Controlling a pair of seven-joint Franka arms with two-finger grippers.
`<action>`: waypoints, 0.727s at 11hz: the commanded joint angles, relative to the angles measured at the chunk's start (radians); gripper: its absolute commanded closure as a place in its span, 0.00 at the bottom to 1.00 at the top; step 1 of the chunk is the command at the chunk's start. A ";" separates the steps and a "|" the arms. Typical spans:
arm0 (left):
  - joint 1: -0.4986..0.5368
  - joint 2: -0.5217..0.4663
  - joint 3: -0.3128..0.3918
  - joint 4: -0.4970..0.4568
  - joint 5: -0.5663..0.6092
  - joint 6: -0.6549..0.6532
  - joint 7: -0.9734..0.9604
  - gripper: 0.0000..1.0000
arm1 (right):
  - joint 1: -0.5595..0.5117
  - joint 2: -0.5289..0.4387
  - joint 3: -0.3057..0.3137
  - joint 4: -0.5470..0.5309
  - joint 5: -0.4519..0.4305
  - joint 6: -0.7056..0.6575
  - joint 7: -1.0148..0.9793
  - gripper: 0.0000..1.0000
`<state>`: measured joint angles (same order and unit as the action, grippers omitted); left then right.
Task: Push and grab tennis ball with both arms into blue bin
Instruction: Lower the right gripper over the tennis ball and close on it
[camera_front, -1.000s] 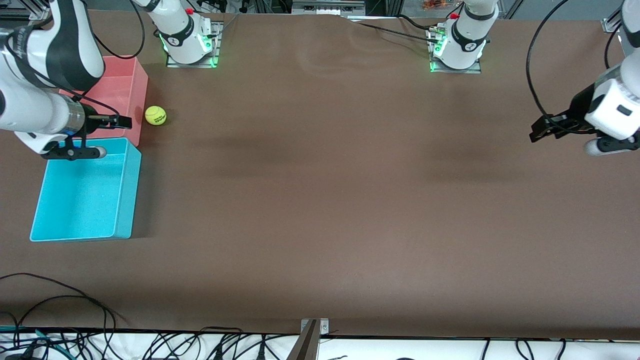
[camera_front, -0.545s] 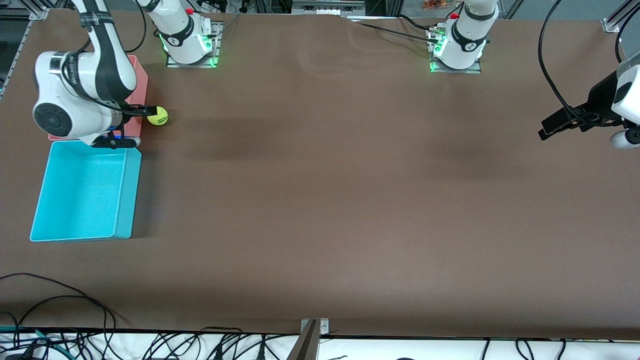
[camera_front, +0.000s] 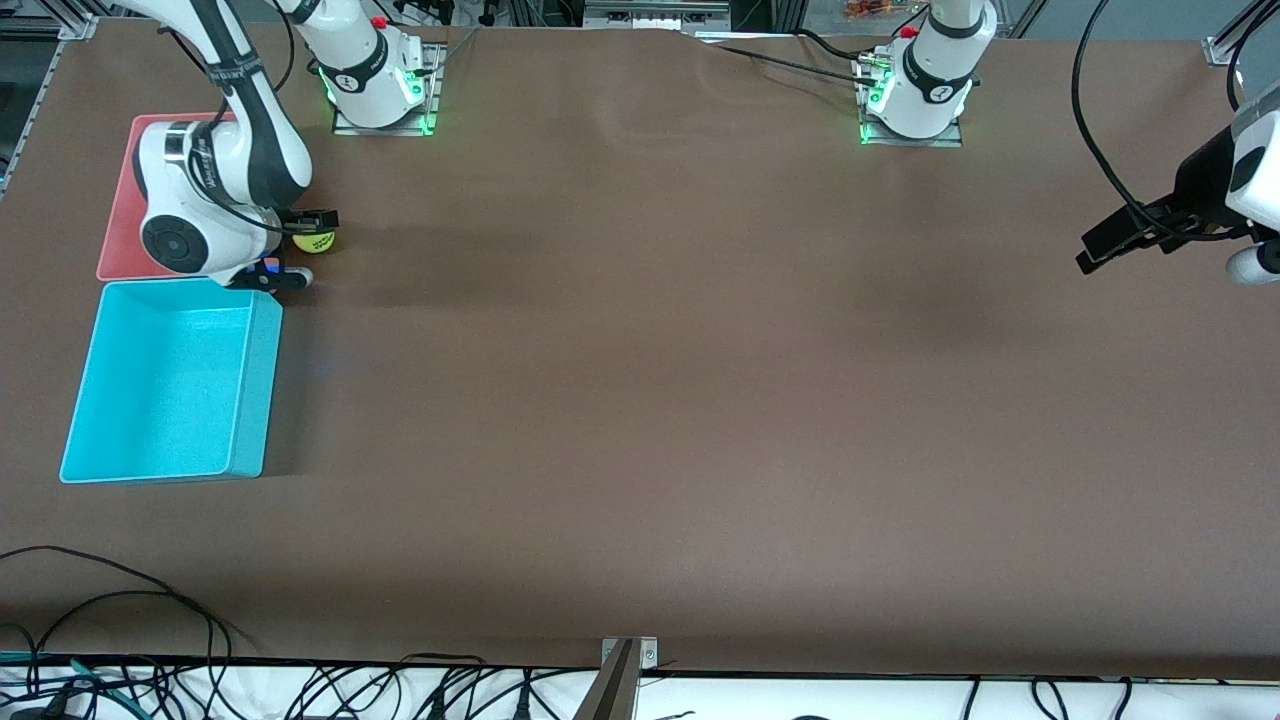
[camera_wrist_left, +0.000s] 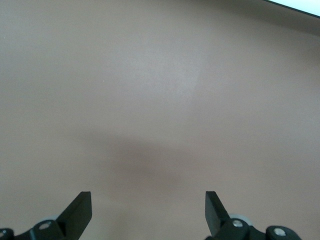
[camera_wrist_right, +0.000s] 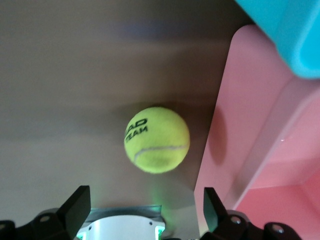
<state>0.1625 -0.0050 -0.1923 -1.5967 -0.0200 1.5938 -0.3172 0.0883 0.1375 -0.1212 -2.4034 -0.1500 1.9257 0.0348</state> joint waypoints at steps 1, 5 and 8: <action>-0.153 -0.006 0.127 0.009 0.000 -0.011 -0.043 0.00 | -0.001 0.062 -0.018 -0.002 -0.057 0.074 0.025 0.00; -0.221 -0.007 0.200 0.009 0.021 0.008 -0.039 0.00 | -0.001 0.100 -0.018 -0.013 -0.057 0.108 0.027 0.00; -0.227 -0.009 0.205 0.011 0.043 0.008 -0.039 0.00 | -0.001 0.129 -0.017 -0.013 -0.056 0.131 0.039 0.00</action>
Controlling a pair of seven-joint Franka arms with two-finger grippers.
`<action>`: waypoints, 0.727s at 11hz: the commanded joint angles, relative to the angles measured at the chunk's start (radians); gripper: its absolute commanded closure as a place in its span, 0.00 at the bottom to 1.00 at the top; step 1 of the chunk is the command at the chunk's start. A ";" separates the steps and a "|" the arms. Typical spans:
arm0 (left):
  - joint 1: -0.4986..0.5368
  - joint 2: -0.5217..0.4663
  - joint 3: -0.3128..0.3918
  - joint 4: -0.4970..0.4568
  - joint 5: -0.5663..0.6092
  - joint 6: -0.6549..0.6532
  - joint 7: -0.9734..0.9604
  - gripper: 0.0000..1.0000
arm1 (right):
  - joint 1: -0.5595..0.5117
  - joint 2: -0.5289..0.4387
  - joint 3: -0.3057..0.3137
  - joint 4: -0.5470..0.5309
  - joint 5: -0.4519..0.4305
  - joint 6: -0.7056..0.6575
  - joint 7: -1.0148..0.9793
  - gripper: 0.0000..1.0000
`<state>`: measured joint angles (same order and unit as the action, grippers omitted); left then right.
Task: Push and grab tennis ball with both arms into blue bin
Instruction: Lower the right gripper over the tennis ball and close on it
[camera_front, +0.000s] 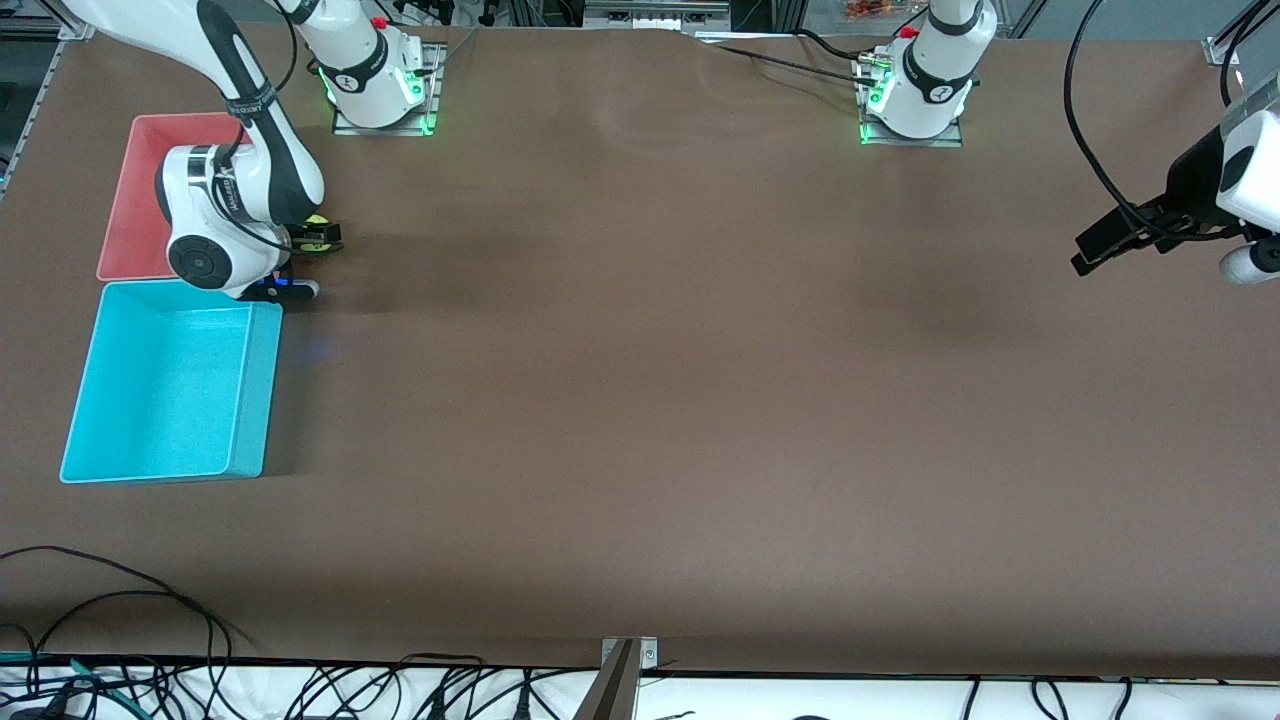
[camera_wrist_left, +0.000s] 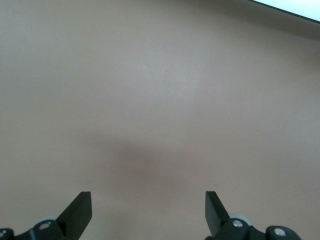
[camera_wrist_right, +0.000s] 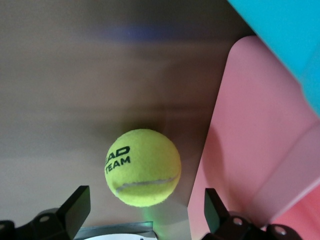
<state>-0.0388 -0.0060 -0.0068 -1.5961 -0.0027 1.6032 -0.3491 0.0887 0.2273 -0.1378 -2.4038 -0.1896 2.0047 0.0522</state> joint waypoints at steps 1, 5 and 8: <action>-0.029 -0.008 0.019 0.008 0.026 0.000 -0.007 0.00 | 0.008 0.034 0.006 -0.012 -0.018 0.045 0.072 0.00; -0.030 -0.008 0.014 0.008 0.029 0.007 0.042 0.00 | 0.011 0.024 0.038 0.000 -0.018 0.020 0.103 0.00; -0.029 -0.008 0.013 0.010 0.027 0.001 0.111 0.00 | 0.017 0.027 0.038 0.000 -0.018 0.023 0.104 0.00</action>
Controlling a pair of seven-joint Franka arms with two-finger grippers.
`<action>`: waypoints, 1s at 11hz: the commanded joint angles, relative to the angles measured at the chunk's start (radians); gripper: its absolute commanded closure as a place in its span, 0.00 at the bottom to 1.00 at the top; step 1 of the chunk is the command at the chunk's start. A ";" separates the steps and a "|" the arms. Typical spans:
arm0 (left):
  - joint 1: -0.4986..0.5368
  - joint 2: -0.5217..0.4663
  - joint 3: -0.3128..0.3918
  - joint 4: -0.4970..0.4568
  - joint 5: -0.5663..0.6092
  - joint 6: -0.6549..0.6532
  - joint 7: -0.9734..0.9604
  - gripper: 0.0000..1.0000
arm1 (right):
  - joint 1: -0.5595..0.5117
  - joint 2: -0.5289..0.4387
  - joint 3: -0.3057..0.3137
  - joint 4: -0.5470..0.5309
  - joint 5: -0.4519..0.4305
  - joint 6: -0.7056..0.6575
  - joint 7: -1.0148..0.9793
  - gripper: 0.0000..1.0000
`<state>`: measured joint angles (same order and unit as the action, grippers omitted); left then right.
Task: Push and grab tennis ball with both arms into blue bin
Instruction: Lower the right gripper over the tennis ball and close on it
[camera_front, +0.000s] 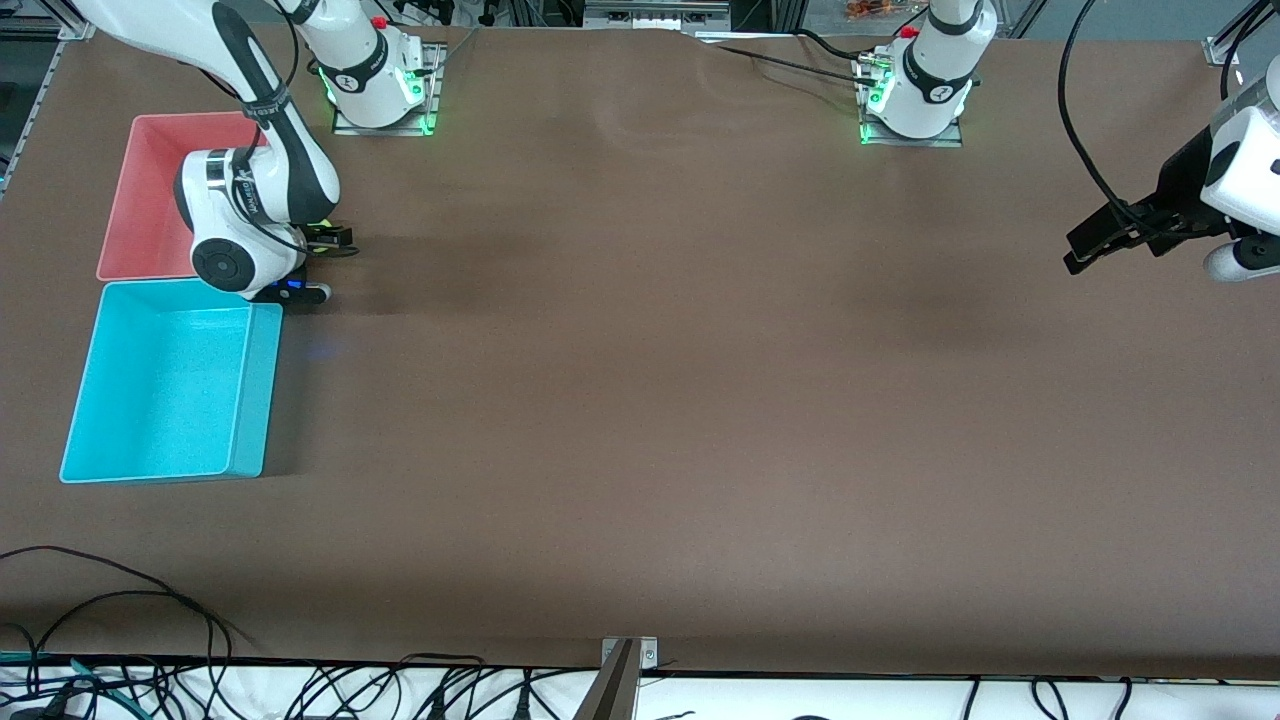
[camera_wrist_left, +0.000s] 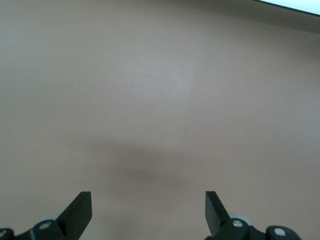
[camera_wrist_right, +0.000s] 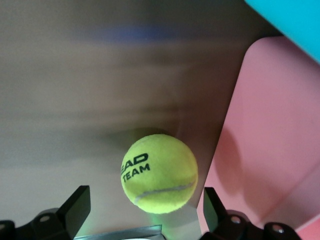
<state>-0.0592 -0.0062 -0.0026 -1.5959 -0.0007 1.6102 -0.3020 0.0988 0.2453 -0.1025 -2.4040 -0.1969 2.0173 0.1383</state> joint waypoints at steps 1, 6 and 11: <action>-0.002 -0.008 0.012 0.039 0.024 -0.007 0.136 0.00 | 0.009 0.009 0.003 0.000 -0.012 0.011 0.018 0.00; 0.012 -0.006 0.007 0.057 0.011 -0.027 0.208 0.00 | 0.001 0.020 -0.006 0.000 -0.075 0.018 0.020 0.00; 0.010 -0.005 0.007 0.057 -0.012 -0.035 0.363 0.00 | -0.002 0.063 -0.006 -0.004 -0.075 0.034 0.030 0.04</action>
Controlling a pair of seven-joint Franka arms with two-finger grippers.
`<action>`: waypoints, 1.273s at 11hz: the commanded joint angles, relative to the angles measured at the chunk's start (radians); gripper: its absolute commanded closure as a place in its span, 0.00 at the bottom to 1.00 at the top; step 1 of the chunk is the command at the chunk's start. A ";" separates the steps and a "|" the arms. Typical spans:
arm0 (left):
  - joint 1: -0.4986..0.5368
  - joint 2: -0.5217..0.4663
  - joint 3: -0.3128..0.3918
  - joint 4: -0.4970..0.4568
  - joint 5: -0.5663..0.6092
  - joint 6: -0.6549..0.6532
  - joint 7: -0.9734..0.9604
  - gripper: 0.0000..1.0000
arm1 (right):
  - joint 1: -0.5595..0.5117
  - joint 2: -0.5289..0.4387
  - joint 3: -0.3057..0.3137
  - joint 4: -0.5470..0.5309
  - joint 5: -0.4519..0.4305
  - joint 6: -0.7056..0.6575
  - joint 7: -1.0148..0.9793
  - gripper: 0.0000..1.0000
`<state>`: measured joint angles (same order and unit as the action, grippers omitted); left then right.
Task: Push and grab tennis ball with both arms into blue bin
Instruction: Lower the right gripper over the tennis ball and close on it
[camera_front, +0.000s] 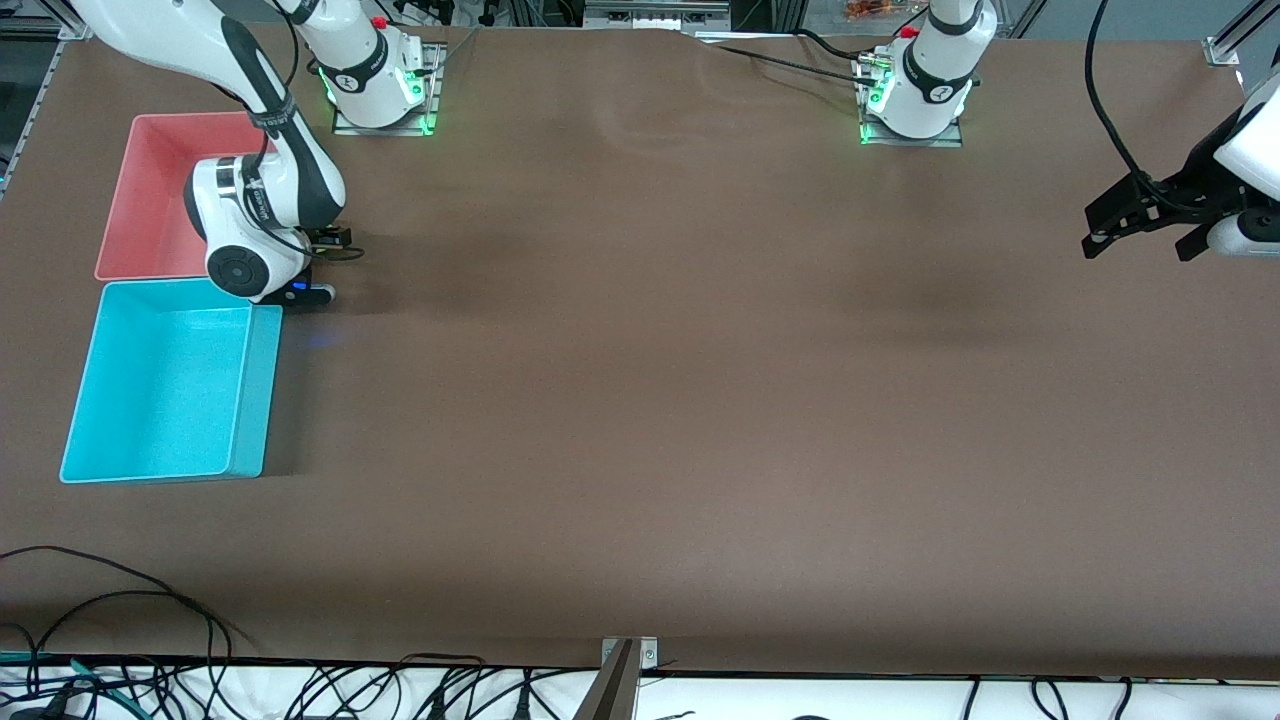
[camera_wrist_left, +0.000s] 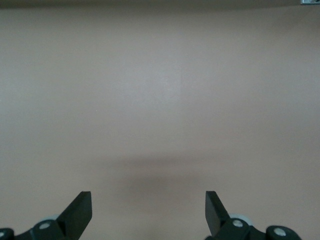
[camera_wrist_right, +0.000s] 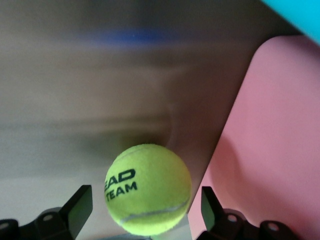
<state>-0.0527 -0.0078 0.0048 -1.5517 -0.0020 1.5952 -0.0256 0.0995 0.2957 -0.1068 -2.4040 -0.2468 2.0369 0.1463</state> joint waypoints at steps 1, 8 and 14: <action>0.005 -0.004 0.001 0.013 -0.012 -0.021 0.131 0.00 | -0.003 0.014 -0.002 -0.003 -0.025 0.014 0.022 0.16; 0.004 -0.004 -0.002 0.021 -0.012 -0.027 0.099 0.00 | 0.011 0.025 0.012 0.231 0.039 -0.223 0.044 0.77; -0.004 0.006 -0.002 0.021 -0.001 -0.029 0.076 0.00 | 0.028 0.123 0.035 0.693 0.187 -0.547 0.026 0.79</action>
<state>-0.0528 -0.0073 0.0050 -1.5485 -0.0036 1.5870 0.0600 0.1342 0.3855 -0.0701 -1.8831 -0.0691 1.5958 0.1865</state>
